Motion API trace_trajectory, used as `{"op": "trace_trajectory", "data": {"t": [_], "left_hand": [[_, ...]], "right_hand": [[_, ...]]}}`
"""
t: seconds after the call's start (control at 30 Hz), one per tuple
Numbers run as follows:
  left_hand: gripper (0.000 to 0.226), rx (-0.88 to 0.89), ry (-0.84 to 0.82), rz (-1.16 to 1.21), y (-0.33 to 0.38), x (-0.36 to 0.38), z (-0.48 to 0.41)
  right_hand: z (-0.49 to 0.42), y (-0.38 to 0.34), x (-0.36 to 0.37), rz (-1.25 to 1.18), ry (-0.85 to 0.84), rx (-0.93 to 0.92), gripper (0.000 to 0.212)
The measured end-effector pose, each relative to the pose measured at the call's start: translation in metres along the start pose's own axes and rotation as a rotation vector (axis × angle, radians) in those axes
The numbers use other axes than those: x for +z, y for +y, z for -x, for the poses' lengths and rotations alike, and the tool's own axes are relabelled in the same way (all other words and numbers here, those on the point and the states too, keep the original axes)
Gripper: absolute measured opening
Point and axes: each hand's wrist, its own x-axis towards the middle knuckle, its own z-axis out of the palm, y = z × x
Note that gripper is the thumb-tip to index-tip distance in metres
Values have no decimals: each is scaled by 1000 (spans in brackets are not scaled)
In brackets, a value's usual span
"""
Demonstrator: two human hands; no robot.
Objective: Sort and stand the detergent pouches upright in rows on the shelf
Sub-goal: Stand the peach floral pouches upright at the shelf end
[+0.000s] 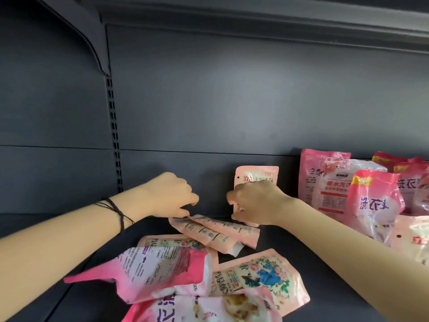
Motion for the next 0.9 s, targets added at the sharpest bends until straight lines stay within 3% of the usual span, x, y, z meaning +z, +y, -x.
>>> {"op": "trace_trajectory", "data": {"t": [0.17,0.37,0.5,0.63,0.7,0.8,0.9], "left_hand": [[37,-19,86,24,-4,20,4],[32,-256,83,626,-6,35,8],[45,-375,82,863,-4,42,1],[57,-508,157,1330,8,30,-18],[41,-498,148,1558,19,18,-28],[25,-457,123,1774,33,0,-44],[22,-490,169,1837,44,-11,-64]], "right_hand": [[-21,-41,4,26,-14,-45,42],[-36,-66,13,-24,-166,65,27],[-30,-52,12,-155,5,251,20],[-12,-15,11,-668,251,467,25],[-1,-3,10,-1068,372,584,24],[16,5,11,-1710,394,695,21],[28,17,26,-1788,461,739,18]]}}
